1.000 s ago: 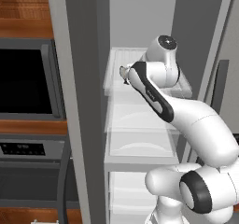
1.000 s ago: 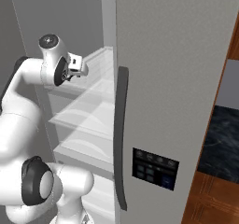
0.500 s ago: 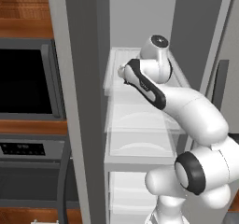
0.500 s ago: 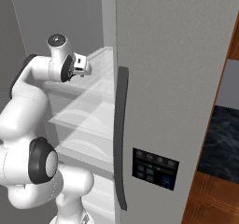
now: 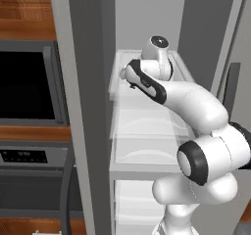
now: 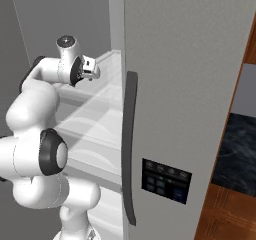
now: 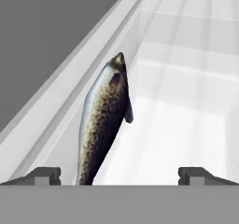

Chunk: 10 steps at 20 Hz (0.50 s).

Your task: Place one mushroom and one fish in each tupperware on the nearby counter, to pack two identical lunches.

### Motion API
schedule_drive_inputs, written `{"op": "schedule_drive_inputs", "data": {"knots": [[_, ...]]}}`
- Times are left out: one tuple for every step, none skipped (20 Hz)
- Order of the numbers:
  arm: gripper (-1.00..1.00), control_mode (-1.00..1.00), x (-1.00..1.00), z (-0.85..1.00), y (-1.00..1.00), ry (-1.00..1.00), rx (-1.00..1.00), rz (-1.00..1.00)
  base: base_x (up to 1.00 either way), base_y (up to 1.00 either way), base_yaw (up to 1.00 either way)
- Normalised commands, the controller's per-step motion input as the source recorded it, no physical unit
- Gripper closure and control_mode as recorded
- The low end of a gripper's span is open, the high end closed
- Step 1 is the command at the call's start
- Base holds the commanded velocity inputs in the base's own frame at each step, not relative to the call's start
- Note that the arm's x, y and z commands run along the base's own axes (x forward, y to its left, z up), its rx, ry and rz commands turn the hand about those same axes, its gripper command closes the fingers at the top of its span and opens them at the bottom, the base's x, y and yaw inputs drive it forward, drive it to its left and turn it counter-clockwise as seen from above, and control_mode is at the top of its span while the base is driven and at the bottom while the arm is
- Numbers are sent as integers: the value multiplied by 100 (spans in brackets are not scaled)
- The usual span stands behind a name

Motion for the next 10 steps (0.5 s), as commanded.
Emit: {"op": "schedule_drive_inputs", "data": {"knots": [[-100, -100, 37, -20, 3, 0, -1, 0, 0, 0, 0], [-100, -100, 36, -21, 1, 0, -1, 0, 0, 0, 0], [-100, -100, 36, -21, 0, 0, -1, 0, 0, 0, 0], [-100, -100, 34, -21, 0, 0, -1, 0, 0, 0, 0], [-100, -100, 33, -21, 0, 0, -1, 0, 0, 0, 0], [-100, -100, 33, -21, 0, 0, -1, 0, 0, 0, 0], [-100, -100, 31, -19, 1, 0, -1, 0, 0, 0, 0], [-100, -100, 32, -19, 2, 0, -1, 0, 0, 0, 0], [-100, -100, 31, -16, 4, 0, -1, 0, 0, 0, 0], [-100, -100, 32, -14, 5, 0, -1, 0, 0, 0, 0]]}}
